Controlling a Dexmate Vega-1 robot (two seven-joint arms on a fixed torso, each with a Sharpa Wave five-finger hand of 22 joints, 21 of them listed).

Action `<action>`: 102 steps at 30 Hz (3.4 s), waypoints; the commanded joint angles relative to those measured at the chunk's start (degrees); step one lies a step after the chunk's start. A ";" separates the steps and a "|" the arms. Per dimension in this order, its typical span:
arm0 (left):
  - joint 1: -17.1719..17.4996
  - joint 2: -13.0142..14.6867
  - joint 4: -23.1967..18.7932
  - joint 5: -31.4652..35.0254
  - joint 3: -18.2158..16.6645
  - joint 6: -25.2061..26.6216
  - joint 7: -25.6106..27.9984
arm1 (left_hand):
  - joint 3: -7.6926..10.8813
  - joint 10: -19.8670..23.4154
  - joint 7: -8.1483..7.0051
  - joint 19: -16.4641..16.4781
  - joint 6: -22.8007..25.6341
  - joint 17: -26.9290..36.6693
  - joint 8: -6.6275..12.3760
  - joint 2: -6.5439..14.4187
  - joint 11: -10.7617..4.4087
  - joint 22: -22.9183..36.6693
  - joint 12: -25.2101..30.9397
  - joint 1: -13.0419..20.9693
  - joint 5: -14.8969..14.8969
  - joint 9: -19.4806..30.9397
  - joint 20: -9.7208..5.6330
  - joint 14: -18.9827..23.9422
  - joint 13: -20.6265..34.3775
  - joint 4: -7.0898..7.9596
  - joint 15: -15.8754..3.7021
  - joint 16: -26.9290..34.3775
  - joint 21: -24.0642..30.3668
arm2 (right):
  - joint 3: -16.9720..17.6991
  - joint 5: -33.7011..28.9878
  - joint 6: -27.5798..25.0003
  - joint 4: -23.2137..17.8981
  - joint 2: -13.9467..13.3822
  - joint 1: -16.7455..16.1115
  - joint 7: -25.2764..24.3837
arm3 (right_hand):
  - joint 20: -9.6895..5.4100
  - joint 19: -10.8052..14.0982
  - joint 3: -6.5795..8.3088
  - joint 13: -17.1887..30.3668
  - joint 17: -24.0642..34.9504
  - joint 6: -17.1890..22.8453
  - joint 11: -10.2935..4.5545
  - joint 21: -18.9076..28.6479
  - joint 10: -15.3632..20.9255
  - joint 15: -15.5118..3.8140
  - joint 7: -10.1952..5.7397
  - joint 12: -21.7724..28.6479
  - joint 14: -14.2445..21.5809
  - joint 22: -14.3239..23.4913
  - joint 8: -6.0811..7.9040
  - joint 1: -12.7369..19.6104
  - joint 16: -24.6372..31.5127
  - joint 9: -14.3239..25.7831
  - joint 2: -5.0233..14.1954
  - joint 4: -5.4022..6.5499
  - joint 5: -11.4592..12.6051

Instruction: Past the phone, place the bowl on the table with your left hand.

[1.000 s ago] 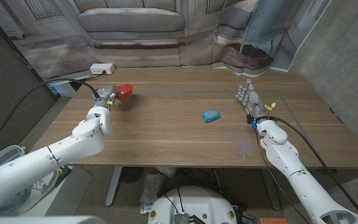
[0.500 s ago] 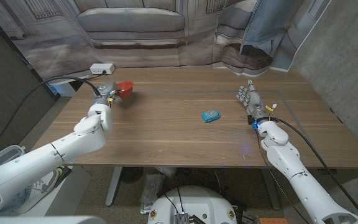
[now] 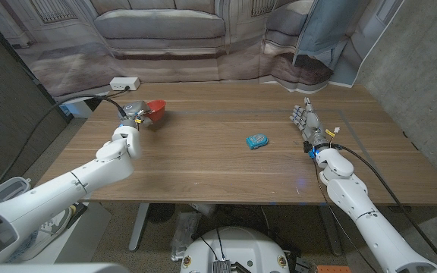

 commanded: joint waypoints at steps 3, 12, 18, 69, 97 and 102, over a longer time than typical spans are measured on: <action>-1.17 -2.31 5.09 -1.60 0.64 -2.71 0.28 | 0.49 0.29 2.21 -0.19 3.40 0.46 -0.01 1.76 -0.01 -0.13 0.13 1.25 0.34 0.37 -7.50 0.59 0.41 0.88 -3.83 -0.11 0.43 | 0.00 -0.02 -0.40 -1.24 -0.50 -0.60 -1.08 | -1.87 0.51 -0.16 0.22 0.18 -0.08 0.03 -0.25 0.52 0.15 0.06 -0.18 0.32 0.22 0.16 0.41 -0.10 0.15 0.00 -0.16 -0.13; -1.15 -2.73 6.00 -2.33 0.68 -2.66 0.47 | 0.49 0.41 2.21 -0.32 3.40 0.61 -0.09 1.75 -0.07 -0.26 -0.04 1.24 0.33 0.38 -7.49 0.61 0.35 0.89 -3.83 -0.23 0.70 | -0.11 0.03 -0.45 -1.71 -0.70 -0.94 -1.54 | -1.89 0.54 -0.20 0.22 0.18 -0.10 -0.04 -0.31 0.52 0.13 0.09 -0.19 0.38 0.23 0.15 0.39 -0.10 0.15 0.02 -0.18 -0.13; -1.42 -2.89 6.41 -2.53 1.01 -2.74 0.22 | 0.48 0.45 2.34 -0.43 3.43 0.75 -0.14 1.69 -0.05 -0.38 -0.10 1.26 0.33 0.39 -7.44 0.58 0.49 0.86 -3.83 -0.37 0.94 | -0.17 0.11 -0.47 -1.59 -0.77 -1.03 -1.63 | -1.90 0.57 -0.22 0.22 0.18 -0.10 0.07 -0.34 0.56 0.14 0.06 -0.17 0.38 0.23 0.15 0.38 -0.10 0.15 0.03 -0.19 -0.13; -4.31 -4.48 8.07 -5.96 4.10 -0.50 -4.40 | 1.32 -5.25 0.30 -5.89 -1.84 0.76 -2.38 2.68 -0.39 -2.74 -4.60 0.12 0.06 0.68 -6.27 -6.67 -1.52 1.76 -3.30 -5.66 2.12 | 0.69 0.76 -0.56 0.33 -0.63 -0.51 0.37 | -1.73 0.61 -0.42 0.23 0.22 0.09 0.06 -0.66 0.73 0.17 0.04 -0.13 0.46 0.27 0.19 0.30 -0.11 0.15 0.17 -0.25 -0.15; -6.90 -3.45 6.51 -7.00 6.60 4.69 -9.40 | 1.99 -21.64 -1.74 -15.58 -16.49 -3.52 -7.62 1.72 -0.65 -3.74 -5.51 -3.91 -0.08 0.92 -2.10 -23.47 -5.24 2.49 -1.67 -8.05 -0.53 | 0.72 1.04 -0.03 -0.81 -0.98 -1.33 0.32 | -1.75 0.87 -0.51 0.23 0.22 0.19 0.07 -0.72 0.88 0.17 -0.10 -0.10 0.83 0.29 0.21 0.31 -0.02 0.15 0.22 -0.33 -0.16; -6.99 -3.22 6.13 -6.86 6.85 5.10 -9.42 | 2.19 -26.09 -3.38 -17.78 -19.65 -4.10 -9.29 1.58 -0.81 -3.90 -5.55 -4.45 -0.08 1.01 -0.05 -27.48 -6.32 2.39 -1.12 -8.13 -1.83 | 0.77 1.16 0.20 -0.87 -1.08 -1.50 0.43 | -1.74 0.91 -0.53 0.23 0.22 0.13 0.07 -0.75 0.91 0.16 -0.24 -0.09 0.89 0.30 0.18 0.31 0.00 0.15 0.25 -0.34 -0.16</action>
